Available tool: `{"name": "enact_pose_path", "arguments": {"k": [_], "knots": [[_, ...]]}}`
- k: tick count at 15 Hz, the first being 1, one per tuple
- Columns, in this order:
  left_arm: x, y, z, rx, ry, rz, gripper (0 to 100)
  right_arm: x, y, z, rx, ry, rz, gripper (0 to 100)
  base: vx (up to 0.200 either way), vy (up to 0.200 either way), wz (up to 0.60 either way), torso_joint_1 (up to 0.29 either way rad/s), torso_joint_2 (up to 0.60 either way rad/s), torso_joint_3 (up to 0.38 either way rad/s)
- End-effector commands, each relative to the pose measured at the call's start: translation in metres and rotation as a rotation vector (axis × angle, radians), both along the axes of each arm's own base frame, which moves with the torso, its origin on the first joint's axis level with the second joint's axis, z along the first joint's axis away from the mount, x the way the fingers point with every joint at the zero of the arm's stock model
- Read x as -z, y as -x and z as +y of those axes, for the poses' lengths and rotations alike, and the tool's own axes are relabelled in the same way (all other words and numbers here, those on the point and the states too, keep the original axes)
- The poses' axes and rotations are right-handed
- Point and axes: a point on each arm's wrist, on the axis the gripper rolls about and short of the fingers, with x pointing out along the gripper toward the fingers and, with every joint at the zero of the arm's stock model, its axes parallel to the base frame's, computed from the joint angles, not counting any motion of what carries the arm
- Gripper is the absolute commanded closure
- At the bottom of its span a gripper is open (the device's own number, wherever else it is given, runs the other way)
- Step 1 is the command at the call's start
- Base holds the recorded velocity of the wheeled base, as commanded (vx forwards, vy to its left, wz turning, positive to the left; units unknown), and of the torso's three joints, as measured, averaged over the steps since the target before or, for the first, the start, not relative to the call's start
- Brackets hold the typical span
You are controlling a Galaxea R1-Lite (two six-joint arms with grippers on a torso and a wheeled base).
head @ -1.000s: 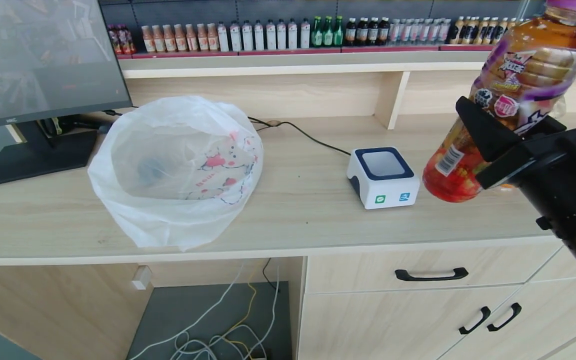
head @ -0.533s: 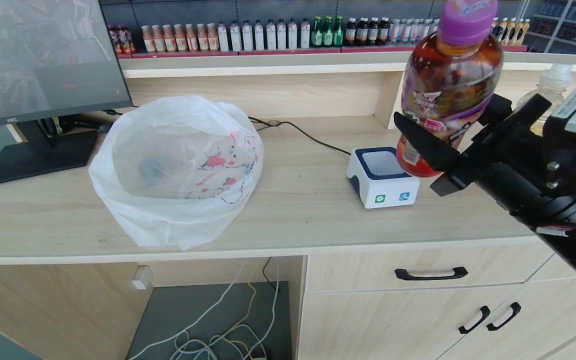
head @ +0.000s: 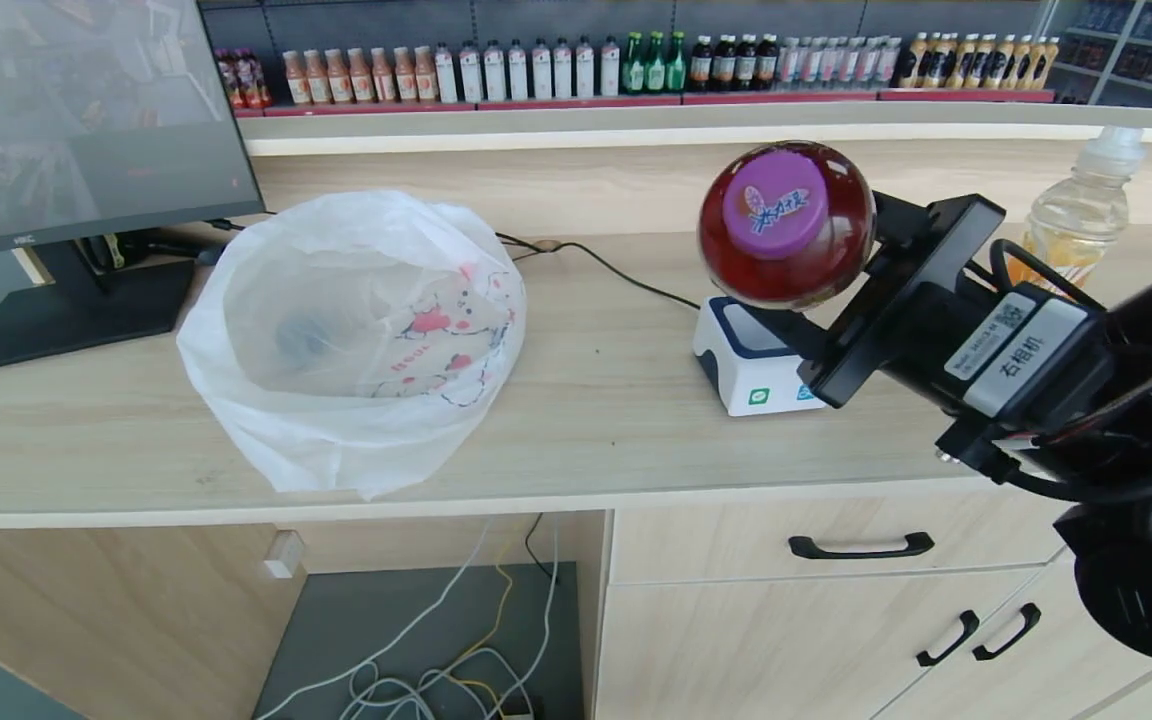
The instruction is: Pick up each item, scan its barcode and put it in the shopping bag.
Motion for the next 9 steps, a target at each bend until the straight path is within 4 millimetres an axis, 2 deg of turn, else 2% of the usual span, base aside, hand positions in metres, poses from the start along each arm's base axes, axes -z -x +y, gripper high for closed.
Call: {"name": "enact_pose_path", "arguments": {"k": [1, 7, 9], "knots": [[0.0, 0.0, 0.0, 0.0, 0.001, 0.0, 0, 0.001, -0.013, -0.003, 0.013, 0.017, -0.023, 100, 0.0, 0.0, 0.0, 0.0, 0.0, 0.0], [0.0, 0.0, 0.0, 0.0, 0.001, 0.0, 0, 0.024, -0.05, -0.028, 0.015, 0.148, -0.102, 100, 0.0, 0.0, 0.0, 0.0, 0.0, 0.0], [0.0, 0.0, 0.0, 0.0, 0.001, 0.0, 0, 0.033, -0.058, -0.028, -0.002, 0.183, -0.111, 100, 0.0, 0.0, 0.0, 0.0, 0.0, 0.0]]}}
